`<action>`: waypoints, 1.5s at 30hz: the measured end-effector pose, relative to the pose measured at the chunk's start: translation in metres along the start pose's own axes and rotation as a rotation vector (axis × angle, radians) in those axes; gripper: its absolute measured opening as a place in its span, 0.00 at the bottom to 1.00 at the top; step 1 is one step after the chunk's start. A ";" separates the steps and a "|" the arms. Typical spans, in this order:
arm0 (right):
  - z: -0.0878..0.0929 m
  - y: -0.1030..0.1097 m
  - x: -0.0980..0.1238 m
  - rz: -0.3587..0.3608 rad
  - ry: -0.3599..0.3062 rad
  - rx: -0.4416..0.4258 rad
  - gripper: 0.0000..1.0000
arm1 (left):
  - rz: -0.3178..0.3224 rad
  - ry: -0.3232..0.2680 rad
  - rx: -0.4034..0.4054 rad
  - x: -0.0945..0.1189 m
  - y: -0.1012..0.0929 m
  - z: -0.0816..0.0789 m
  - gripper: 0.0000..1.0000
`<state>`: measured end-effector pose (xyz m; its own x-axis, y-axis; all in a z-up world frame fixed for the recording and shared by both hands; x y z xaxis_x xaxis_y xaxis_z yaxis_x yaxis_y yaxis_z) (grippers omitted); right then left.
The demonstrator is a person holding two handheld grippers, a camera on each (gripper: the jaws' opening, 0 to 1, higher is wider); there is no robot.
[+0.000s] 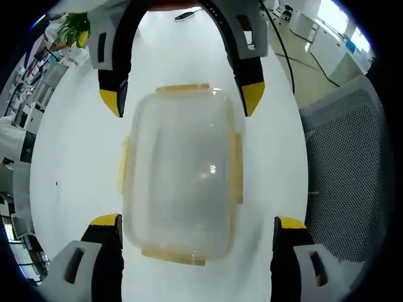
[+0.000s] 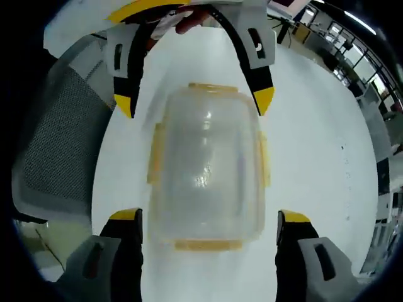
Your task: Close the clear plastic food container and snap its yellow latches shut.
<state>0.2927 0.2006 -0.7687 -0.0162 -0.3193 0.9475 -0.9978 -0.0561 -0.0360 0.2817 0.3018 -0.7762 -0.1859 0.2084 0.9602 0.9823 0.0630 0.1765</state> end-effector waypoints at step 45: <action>-0.007 0.002 -0.012 -0.028 0.000 0.011 0.74 | -0.018 0.050 -0.002 -0.013 0.011 0.013 0.82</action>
<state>0.2904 0.2109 -0.7783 0.0118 -0.3175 0.9482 -0.9970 -0.0759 -0.0130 0.2947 0.3127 -0.7893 -0.2026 0.1580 0.9664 0.9788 0.0642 0.1947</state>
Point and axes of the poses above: the point that each gripper's makers call its tool centre point, and the gripper's own axes: x roughly backward along the fingers, y roughly to its left, z roughly out of its underside, the point moved 3 cm from there along x, roughly backward along the fingers, and after that the axes turned 3 degrees about -z, right-handed, at the moved point
